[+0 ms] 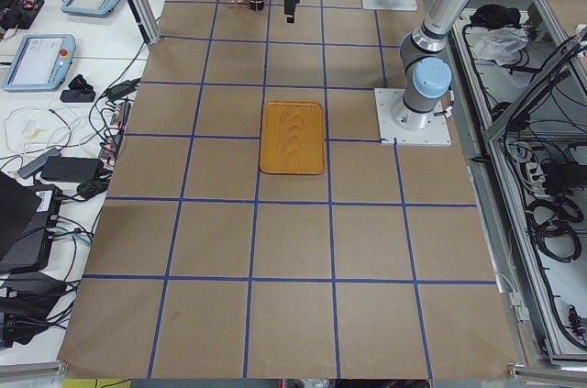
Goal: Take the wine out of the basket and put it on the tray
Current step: 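Move the right gripper above the copper wine rack bottles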
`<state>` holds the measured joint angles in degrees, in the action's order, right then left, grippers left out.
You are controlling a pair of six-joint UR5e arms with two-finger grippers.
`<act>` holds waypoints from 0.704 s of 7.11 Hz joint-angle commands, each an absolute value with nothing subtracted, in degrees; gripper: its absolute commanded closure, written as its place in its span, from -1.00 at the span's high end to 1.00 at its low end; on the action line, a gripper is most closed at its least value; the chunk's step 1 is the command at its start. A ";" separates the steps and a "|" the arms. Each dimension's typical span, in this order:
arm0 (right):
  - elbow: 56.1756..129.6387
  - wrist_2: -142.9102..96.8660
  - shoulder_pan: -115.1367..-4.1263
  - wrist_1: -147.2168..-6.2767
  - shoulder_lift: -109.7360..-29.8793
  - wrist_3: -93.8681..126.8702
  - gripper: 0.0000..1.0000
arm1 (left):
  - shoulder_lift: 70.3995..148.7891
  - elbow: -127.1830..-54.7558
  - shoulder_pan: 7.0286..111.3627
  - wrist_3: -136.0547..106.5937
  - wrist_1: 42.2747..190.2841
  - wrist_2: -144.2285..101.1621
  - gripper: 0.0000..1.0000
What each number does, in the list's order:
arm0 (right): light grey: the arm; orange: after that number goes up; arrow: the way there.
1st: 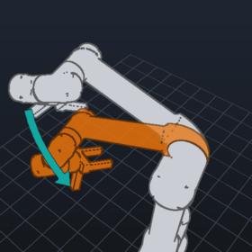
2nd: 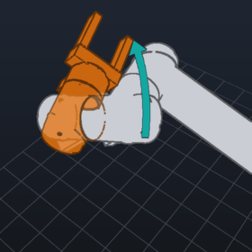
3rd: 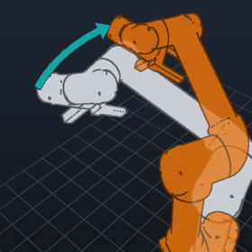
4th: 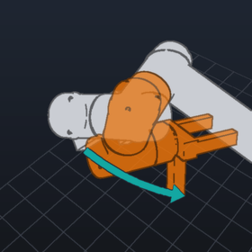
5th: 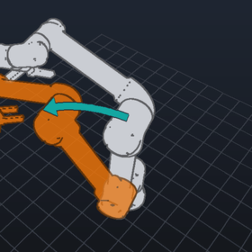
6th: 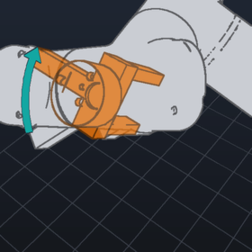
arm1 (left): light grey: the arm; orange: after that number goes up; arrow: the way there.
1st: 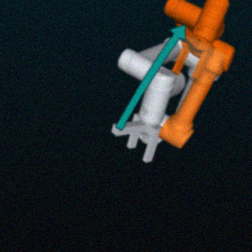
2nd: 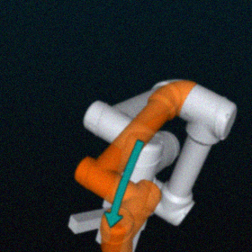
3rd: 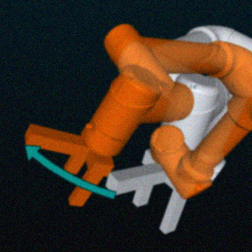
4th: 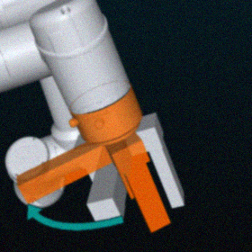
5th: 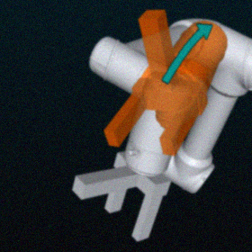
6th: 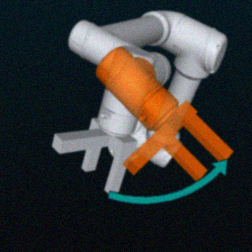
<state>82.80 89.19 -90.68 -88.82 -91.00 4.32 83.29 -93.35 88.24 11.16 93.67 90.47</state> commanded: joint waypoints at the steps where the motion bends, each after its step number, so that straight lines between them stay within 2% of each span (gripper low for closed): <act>1: 83.05 89.38 -90.70 -88.51 -91.14 4.04 1.00 | 83.23 -93.34 88.24 11.16 93.60 90.53 1.00; 5: 83.41 89.82 -89.83 -87.81 -90.97 2.65 1.00 | 83.32 -93.43 88.24 11.16 93.87 90.44 1.00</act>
